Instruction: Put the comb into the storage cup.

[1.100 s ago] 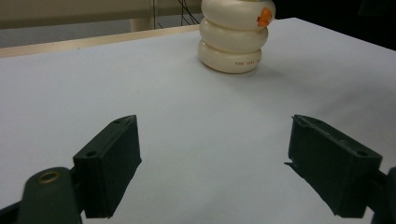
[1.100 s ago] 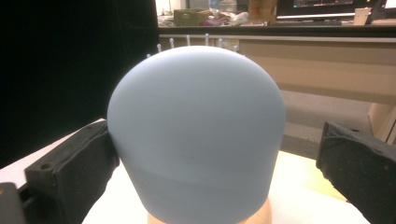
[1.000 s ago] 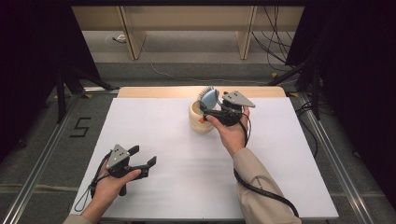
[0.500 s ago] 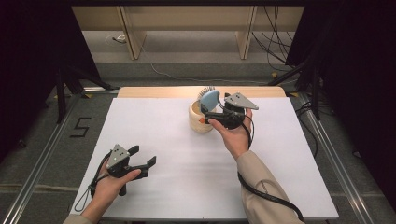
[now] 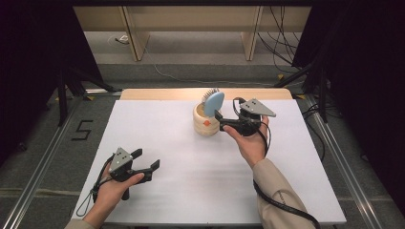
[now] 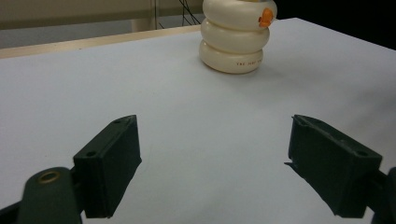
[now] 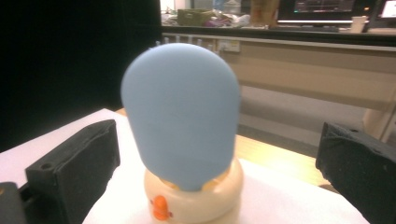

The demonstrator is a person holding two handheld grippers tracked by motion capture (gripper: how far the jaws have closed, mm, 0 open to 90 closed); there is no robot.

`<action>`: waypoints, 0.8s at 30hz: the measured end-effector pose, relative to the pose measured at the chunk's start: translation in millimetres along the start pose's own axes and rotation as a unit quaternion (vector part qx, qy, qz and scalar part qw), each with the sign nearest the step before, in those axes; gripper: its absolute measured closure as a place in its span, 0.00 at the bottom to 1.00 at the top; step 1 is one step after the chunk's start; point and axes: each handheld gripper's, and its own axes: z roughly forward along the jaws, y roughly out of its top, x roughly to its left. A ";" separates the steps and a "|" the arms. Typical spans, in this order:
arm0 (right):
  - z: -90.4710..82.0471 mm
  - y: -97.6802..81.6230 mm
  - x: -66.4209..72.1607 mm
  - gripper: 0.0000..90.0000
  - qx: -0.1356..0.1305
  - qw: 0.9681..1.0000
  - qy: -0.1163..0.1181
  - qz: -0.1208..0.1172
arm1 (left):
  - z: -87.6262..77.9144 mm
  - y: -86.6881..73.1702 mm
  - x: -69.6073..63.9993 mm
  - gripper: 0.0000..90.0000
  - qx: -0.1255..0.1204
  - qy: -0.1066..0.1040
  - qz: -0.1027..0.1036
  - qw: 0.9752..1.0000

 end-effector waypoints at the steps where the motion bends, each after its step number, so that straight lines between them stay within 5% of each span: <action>1: -1.5 -0.4 -1.0 0.01 0.000 1.000 -0.002 0.002 | 0.1 -0.1 0.0 0.18 0.000 0.000 0.000 1.000; 24: -30.4 -10.4 -19.4 0.01 0.018 1.000 -0.010 -0.001 | -0.7 0.6 0.4 0.18 -0.004 0.000 0.000 1.000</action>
